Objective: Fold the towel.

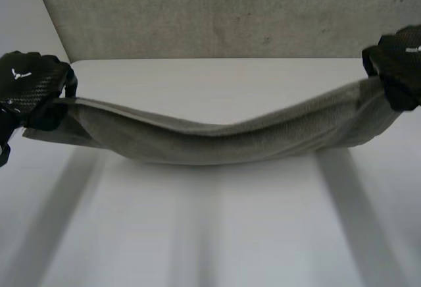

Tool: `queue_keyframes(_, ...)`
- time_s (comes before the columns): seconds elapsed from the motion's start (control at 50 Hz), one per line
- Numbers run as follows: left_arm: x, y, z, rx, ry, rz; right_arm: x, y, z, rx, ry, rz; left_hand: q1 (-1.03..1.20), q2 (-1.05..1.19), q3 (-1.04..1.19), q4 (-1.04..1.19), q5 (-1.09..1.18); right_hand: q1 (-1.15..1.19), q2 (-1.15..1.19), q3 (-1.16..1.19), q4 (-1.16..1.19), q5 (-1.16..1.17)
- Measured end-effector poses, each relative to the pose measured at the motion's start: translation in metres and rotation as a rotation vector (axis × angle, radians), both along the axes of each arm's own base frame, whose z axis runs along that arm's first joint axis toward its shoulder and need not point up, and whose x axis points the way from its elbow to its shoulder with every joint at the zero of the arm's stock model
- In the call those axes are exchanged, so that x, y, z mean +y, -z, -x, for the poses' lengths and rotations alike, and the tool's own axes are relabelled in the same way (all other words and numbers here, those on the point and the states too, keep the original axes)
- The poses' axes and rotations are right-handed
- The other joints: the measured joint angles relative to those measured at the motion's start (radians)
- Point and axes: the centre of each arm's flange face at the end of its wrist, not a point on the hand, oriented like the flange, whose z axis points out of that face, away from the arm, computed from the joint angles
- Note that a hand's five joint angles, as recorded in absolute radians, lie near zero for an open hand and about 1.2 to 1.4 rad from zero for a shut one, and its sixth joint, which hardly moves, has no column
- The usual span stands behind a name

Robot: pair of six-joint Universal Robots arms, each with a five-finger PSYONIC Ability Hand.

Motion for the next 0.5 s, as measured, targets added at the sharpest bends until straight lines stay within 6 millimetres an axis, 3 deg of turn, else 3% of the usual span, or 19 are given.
queue_keyframes(0.1,-0.018,-0.007,-0.004,0.004,-0.016,0.060,-0.015,-0.015,-0.007,-0.002,-0.011,0.059,0.000,0.002,0.000,0.000,0.000,0.000,0.000,0.000,0.000,0.000)
queue_keyframes(0.26,-0.083,-0.030,0.005,0.063,0.008,0.229,-0.072,-0.032,-0.041,-0.019,-0.011,0.145,0.000,0.011,0.007,0.004,0.000,0.000,0.000,0.000,0.000,0.000)
queue_keyframes(0.36,-0.117,-0.067,0.023,0.169,0.009,0.351,-0.096,-0.062,-0.070,-0.077,0.024,0.273,0.005,0.011,0.007,0.004,0.004,0.000,0.000,0.000,0.000,0.000)
queue_keyframes(0.5,-0.128,-0.122,0.026,0.315,-0.055,0.487,-0.096,-0.108,-0.082,-0.187,0.035,0.420,0.006,0.011,0.007,0.004,0.009,0.000,0.000,0.000,0.000,0.000)
